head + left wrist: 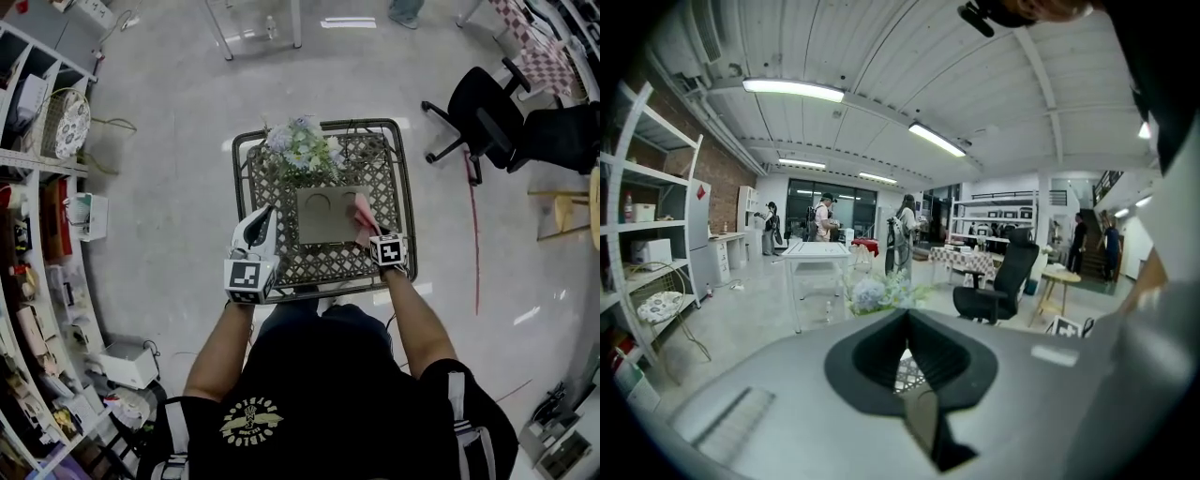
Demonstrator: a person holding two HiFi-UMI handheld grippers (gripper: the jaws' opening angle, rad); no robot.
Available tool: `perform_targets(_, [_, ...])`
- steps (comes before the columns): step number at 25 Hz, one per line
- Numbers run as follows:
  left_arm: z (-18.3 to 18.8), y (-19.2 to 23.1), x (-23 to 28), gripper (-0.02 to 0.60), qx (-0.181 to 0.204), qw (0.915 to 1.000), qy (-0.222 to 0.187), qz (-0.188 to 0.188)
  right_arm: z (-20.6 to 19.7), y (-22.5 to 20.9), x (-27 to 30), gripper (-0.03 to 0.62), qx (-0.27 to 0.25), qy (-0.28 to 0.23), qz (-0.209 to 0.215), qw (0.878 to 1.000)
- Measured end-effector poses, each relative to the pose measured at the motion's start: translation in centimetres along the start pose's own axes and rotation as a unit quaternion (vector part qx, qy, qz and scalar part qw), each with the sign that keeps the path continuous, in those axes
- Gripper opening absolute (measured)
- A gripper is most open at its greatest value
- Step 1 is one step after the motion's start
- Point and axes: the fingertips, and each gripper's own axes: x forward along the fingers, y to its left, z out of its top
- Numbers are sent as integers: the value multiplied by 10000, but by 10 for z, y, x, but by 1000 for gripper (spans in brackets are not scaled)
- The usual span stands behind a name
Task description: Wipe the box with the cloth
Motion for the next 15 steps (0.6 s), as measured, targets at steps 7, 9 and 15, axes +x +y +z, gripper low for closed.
perform_targets(7, [33,9,-43,0,-7,9991,-263,334,24,0,-69,17,-211,-853,280,9957])
perform_targets(9, [40,7,-56,0,-3,9986,-314,434,32,0,-91,17,-350,-1088,305,9930])
perform_targets(15, [57,-13,-86,0,43,9966,-472,681,61,-6,-171,17,-473,-1954,439,9786])
